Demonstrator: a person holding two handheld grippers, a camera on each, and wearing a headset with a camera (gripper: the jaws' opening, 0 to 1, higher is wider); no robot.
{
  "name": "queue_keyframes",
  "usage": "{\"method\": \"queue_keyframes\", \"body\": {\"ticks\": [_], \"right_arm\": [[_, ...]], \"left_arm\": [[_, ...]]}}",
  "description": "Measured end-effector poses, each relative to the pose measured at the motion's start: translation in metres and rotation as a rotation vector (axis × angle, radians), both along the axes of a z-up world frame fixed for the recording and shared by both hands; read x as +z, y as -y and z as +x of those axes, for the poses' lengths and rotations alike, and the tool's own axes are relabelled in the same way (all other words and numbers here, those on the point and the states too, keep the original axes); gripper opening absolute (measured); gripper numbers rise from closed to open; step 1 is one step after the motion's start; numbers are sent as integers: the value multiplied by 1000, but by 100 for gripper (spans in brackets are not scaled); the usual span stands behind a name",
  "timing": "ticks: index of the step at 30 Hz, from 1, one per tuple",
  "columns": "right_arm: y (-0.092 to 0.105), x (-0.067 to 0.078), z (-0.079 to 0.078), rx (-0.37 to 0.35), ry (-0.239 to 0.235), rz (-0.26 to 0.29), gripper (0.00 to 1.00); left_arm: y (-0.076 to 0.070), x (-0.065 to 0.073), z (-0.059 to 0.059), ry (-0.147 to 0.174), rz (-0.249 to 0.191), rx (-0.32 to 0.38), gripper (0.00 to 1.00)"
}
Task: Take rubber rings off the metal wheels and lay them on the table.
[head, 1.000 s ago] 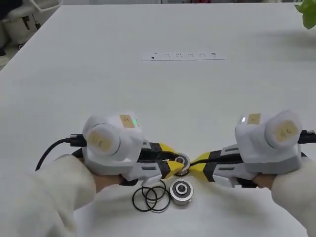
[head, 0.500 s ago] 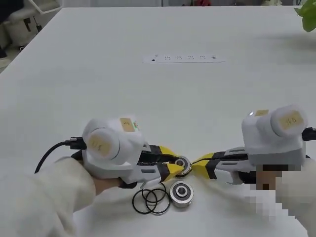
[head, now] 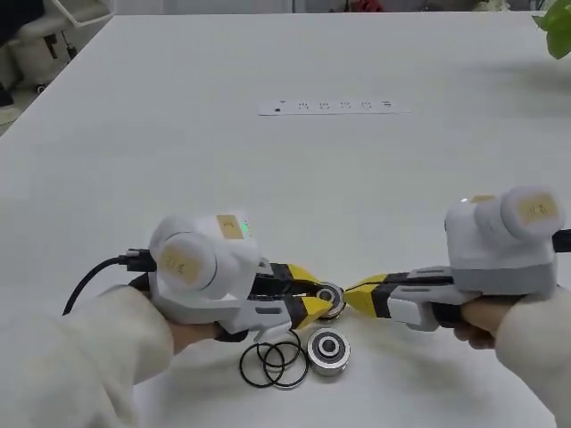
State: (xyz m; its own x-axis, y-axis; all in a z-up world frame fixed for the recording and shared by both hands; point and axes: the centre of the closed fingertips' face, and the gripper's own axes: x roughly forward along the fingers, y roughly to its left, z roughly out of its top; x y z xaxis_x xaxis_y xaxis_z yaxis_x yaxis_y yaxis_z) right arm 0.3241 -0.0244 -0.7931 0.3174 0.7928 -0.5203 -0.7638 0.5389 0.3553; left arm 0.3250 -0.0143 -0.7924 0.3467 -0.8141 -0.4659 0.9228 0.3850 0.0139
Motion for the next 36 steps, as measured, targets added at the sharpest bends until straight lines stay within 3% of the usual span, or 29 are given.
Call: {"method": "queue_keyframes", "body": {"ticks": [22,36], "right_arm": [[-4,2,0,18,14,0,0],[-11,9,-2,42,19,30,0]], "left_arm": [[0,0,0,1,-4,0,13],[1,0,0,2,-7,0,13]]}}
